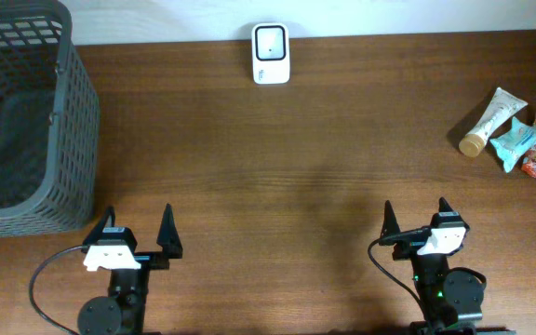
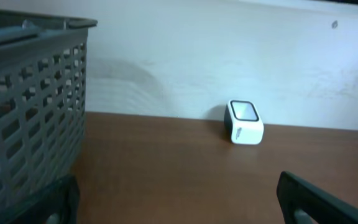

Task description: Scan the item barcode

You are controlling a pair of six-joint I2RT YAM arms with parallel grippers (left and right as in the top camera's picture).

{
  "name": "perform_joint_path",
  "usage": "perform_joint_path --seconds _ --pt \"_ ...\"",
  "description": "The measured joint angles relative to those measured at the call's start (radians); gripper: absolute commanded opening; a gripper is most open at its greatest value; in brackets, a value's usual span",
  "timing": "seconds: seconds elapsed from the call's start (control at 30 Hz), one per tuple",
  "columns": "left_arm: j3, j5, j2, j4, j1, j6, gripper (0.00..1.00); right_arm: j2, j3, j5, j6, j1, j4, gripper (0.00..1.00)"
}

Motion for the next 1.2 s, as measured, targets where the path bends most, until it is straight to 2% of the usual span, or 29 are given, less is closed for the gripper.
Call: perform_joint_path --seconds 0.3,0.43,0.6,0.77,1.03,1.2 --pt "-0.14 0.052 -0.012 0.217 0.051 0.003 0.99 0.0 0.0 0.0 -0.001 0.0 0.0 0.99" --pt "-0.154 0.047 -0.012 0.201 0.051 0.003 0.99 0.0 0.0 0.0 -0.001 0.0 0.0 0.99" --pt "-0.158 -0.003 -0.014 0.05 0.051 0.005 0.99 0.0 0.0 0.0 0.0 0.0 0.0 0.99" --pt "-0.158 -0.043 -0.014 0.048 0.051 0.017 0.99 0.0 0.0 0.0 0.0 0.0 0.0 0.99" --pt "-0.158 -0.059 -0.014 0.047 0.051 0.116 0.99 0.0 0.0 0.0 0.0 0.0 0.0 0.99" --pt "-0.158 -0.059 -0.014 0.047 0.039 0.12 0.99 0.0 0.0 0.0 0.0 0.0 0.0 0.99"
